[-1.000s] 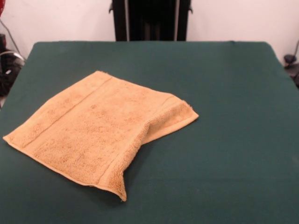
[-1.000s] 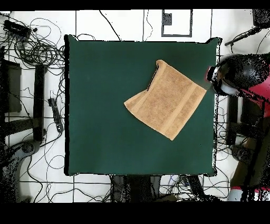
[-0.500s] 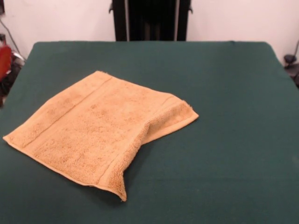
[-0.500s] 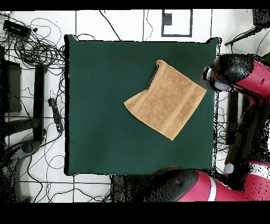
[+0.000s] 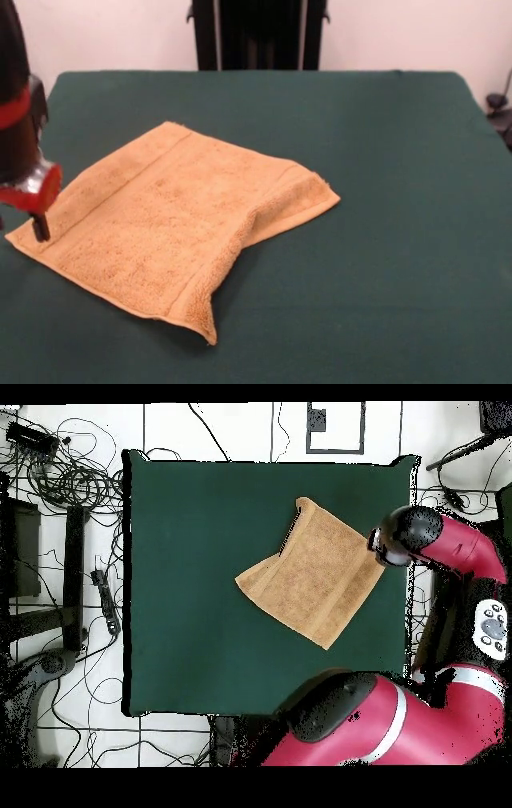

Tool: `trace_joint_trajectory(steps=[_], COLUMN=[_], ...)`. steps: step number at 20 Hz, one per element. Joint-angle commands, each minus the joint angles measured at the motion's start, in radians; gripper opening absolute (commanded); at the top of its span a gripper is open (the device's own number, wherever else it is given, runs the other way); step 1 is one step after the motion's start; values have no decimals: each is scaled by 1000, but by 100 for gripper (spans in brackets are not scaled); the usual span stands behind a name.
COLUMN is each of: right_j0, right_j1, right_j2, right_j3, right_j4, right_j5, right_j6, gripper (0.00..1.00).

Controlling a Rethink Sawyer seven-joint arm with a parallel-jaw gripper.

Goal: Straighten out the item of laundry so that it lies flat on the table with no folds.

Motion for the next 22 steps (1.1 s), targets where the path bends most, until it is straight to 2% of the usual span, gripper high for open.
trace_joint_trajectory(steps=[1, 4, 15, 22], right_j0=[9, 8, 29, 16], right_j1=[90, 104, 123, 120], right_j2=[137, 144, 155, 187], right_j3=[-50, -67, -82, -55], right_j4=[-55, -55, -57, -46], right_j5=[-74, -79, -21, -76], right_j6=[-155, -132, -178, -196], gripper=[100, 100, 100, 100])
